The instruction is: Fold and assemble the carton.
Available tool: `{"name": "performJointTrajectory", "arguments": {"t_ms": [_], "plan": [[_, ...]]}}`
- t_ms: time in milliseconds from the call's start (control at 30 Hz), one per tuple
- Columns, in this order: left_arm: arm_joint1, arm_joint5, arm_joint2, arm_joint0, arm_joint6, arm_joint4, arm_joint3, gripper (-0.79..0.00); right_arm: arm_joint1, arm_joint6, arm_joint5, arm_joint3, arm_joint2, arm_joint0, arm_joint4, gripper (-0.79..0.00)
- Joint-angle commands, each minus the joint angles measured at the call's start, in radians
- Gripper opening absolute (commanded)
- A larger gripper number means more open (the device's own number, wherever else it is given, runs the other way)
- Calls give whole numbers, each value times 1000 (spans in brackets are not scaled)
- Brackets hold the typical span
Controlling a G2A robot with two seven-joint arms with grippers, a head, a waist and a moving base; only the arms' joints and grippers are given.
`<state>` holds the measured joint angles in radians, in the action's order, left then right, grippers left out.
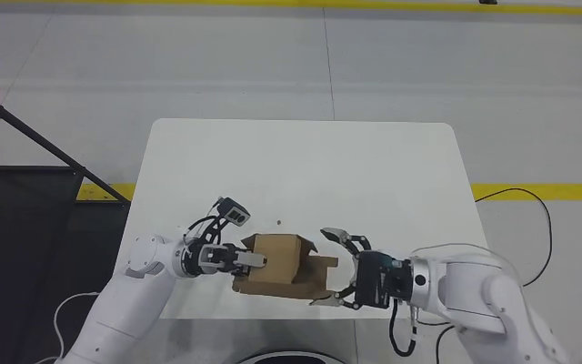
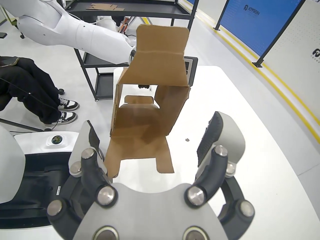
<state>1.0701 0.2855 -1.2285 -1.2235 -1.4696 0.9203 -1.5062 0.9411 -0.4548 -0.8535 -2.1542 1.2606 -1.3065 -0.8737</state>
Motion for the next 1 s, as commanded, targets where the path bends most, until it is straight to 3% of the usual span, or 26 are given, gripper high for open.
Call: {"name": "performJointTrajectory", "arguments": {"t_ms": [0,967], "plan": [[0,-3,1,1,-4,-2,1,-785,1,-2,8,2,-5,7,-1,0],[6,-24,5,4,-37,-12,8,-785,15,45,114,15,-80,50,-112,0]]}}
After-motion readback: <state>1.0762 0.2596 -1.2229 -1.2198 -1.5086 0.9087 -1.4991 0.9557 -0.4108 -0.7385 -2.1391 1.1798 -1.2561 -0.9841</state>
